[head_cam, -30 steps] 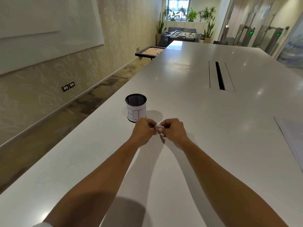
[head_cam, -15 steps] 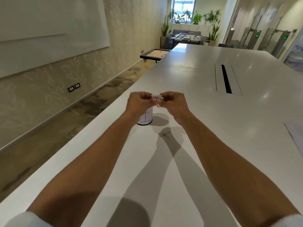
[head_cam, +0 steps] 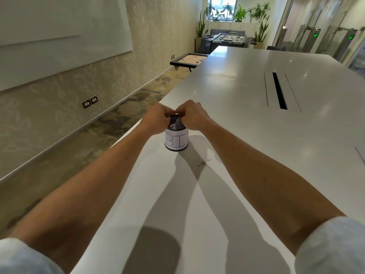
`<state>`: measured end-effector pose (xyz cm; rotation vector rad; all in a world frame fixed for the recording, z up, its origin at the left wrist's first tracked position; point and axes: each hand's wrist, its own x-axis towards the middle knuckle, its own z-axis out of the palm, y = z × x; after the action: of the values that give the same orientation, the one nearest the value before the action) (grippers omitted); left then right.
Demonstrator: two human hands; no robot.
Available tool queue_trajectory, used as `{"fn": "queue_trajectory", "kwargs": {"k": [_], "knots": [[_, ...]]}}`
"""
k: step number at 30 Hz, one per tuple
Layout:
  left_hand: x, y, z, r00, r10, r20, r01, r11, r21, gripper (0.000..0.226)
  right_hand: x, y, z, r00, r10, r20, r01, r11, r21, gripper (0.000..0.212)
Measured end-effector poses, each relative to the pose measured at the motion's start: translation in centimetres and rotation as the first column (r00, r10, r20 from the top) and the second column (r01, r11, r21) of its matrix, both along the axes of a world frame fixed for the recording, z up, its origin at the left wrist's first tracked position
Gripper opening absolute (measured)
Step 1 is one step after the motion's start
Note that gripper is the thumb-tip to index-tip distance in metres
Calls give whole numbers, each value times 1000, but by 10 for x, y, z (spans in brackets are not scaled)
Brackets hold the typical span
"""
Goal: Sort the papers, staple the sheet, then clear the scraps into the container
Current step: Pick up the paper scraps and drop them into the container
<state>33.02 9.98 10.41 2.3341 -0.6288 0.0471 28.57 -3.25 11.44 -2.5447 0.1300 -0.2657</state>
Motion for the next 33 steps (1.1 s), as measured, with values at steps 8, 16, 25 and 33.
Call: {"fn": "queue_trajectory", "kwargs": {"k": [8,16,25,33], "knots": [[-14,0,0,992,23,127,-17,999,-43,40,-7,-15,-12,985,-94,142,54,964,259,34],[-30,-3,-15,988,21,154,-7,995,-96,33,-17,-13,-18,970,-147,193,84,950,302,24],[-33,7,-28,993,-88,79,89,996,-5,21,-20,-12,-33,989,47,141,-50,999,17,21],[-33,9,-34,987,-132,91,140,987,-83,23,-40,-24,-27,952,-83,295,16,975,223,30]]}}
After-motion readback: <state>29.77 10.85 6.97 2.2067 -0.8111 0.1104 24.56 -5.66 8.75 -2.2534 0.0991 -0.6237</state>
